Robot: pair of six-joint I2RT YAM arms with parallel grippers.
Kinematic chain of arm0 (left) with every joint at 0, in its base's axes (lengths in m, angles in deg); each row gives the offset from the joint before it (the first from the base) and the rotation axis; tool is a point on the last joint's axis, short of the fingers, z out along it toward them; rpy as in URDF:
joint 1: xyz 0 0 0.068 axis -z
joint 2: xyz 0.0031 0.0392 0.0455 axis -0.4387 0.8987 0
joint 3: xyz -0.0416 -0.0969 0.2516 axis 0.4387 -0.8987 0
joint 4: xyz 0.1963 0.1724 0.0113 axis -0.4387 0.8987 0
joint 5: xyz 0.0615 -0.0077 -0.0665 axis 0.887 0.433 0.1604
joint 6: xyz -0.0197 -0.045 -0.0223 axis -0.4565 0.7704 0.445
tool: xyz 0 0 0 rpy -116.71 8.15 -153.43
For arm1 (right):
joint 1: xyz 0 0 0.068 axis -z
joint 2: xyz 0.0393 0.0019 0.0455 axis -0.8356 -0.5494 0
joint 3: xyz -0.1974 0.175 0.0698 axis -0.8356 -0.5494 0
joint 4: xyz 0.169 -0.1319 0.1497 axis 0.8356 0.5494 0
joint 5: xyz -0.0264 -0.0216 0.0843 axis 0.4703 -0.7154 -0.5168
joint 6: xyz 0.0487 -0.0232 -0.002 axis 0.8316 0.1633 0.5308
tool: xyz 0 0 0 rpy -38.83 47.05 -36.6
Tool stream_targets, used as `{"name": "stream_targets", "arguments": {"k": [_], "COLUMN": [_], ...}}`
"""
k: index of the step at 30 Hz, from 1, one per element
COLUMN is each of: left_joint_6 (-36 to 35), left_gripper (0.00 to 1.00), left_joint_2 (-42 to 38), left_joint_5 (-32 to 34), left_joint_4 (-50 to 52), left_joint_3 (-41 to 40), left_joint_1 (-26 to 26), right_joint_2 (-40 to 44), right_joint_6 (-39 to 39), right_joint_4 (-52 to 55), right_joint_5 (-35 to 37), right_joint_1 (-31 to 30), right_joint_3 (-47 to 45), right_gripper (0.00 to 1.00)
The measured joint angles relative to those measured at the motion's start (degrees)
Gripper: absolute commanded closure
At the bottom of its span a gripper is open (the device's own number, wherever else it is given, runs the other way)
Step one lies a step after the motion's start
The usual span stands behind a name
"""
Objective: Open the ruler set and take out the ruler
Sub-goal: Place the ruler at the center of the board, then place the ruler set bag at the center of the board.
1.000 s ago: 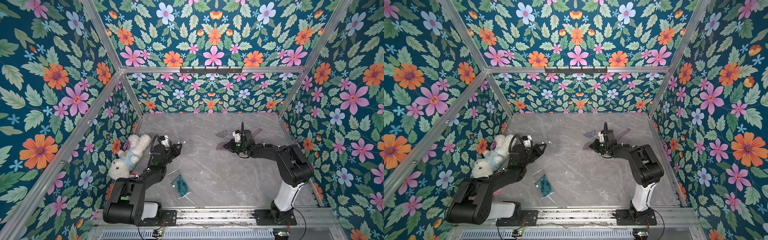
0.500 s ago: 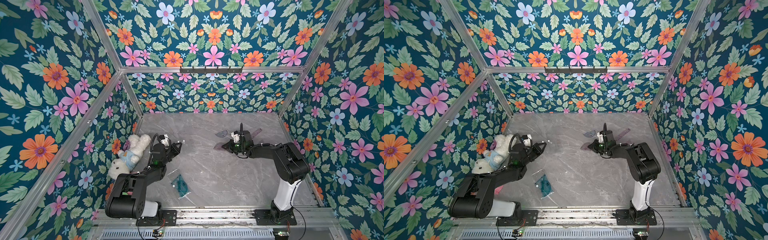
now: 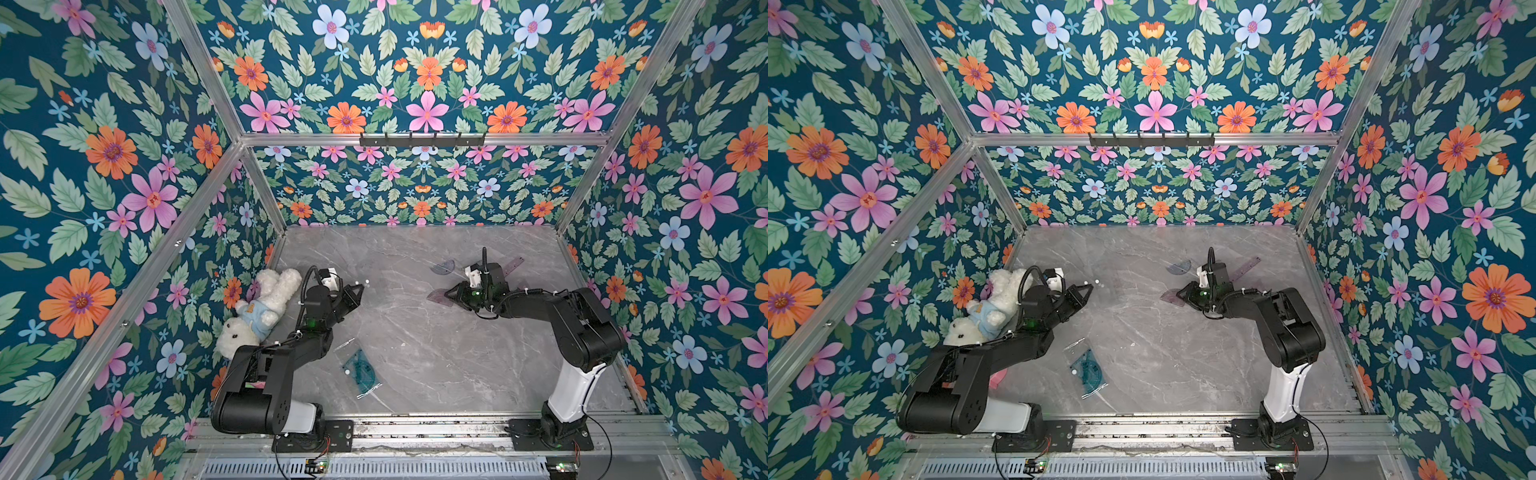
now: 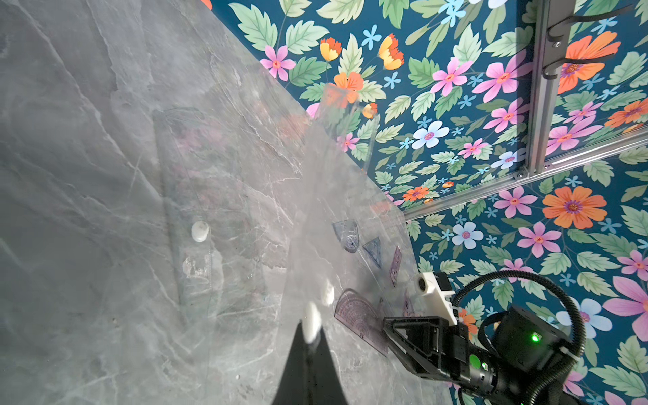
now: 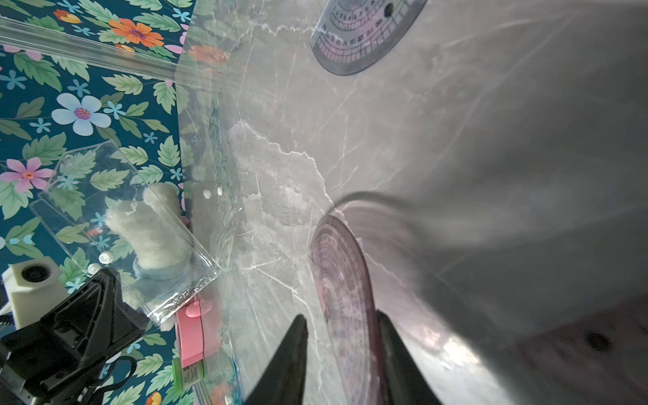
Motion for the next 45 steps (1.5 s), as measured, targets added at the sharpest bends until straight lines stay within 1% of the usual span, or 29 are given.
{"name": "stream_targets", "arguments": {"k": [2, 4, 7, 11, 12, 16, 21, 22, 25, 28, 29, 31, 32, 33, 35, 38, 40, 45], "left_joint_6": [0.0, 0.0, -0.2, -0.2, -0.4, -1.9, -5.7, -6.3, -8.0, -9.3, -9.7, -10.4, -10.6, -11.0, -11.6, -12.0, -12.0, -12.1], "left_gripper": [1.00, 1.00, 1.00, 1.00, 1.00, 1.00, 1.00, 0.99, 0.89, 0.74, 0.66, 0.54, 0.46, 0.39, 0.33, 0.16, 0.01, 0.01], "left_joint_2": [-0.1, -0.1, 0.1, 0.8, 0.9, 0.3, -2.6, -3.0, -4.3, -4.9, -5.0, -5.1, -5.3, -5.7, -6.9, -10.6, -13.6, -21.6], "left_joint_5": [0.5, 0.8, 0.9, 1.2, 1.3, 3.3, 7.5, 8.3, 10.6, 12.0, 12.3, 13.4, 13.9, 14.6, 15.8, 18.3, 19.8, 22.1], "left_joint_4": [0.2, 0.4, 0.6, 1.0, 1.5, 5.6, 13.8, 15.3, 19.8, 23.4, 24.6, 26.8, 28.1, 29.5, 31.9, 34.7, 36.4, 40.4], "left_joint_3": [0.1, 0.2, 0.5, 0.8, 0.9, 2.2, 4.7, 5.2, 6.0, 5.9, 5.9, 5.9, 5.9, 5.9, 5.8, 5.4, 5.2, 4.6], "left_joint_1": [0.0, 0.0, 0.0, 0.0, 0.0, 0.0, 0.0, 0.0, 0.0, 0.0, 0.0, 0.0, 0.0, 0.0, 0.0, 0.1, 0.2, 0.3], "right_joint_2": [0.6, 1.1, 1.9, 4.4, 5.4, 9.2, 13.9, 14.3, 15.5, 16.6, 16.9, 17.5, 17.9, 18.3, 19.1, 20.3, 21.0, 23.1], "right_joint_6": [-0.3, -0.9, -2.2, -4.9, -5.6, -8.2, -9.4, -9.4, -9.4, -9.4, -9.4, -9.4, -9.4, -9.4, -9.4, -9.2, -9.2, -9.7], "right_joint_4": [1.0, 2.1, 6.1, 13.2, 14.8, 20.1, 23.2, 23.2, 24.0, 24.4, 24.7, 25.1, 25.2, 25.2, 25.2, 25.5, 25.7, 27.3], "right_joint_5": [0.8, 1.5, 3.7, 8.8, 10.2, 14.7, 17.7, 17.7, 18.1, 18.6, 19.0, 19.0, 19.0, 19.2, 19.4, 19.7, 20.0, 20.7], "right_joint_1": [0.0, 0.0, -0.1, -1.0, -1.4, -3.1, -3.5, -3.5, -4.2, -4.9, -5.1, -5.4, -5.5, -5.6, -5.8, -6.5, -7.2, -10.2], "right_joint_3": [-0.1, -0.1, 0.8, 2.1, 2.1, 2.5, 2.1, 1.8, 0.7, 0.2, 0.2, 0.2, 0.2, 0.2, 0.2, 0.2, 0.2, 0.8], "right_gripper": [0.62, 0.57, 0.53, 0.43, 0.41, 0.41, 0.41, 0.41, 0.40, 0.40, 0.40, 0.40, 0.40, 0.40, 0.40, 0.40, 0.40, 0.40]}}
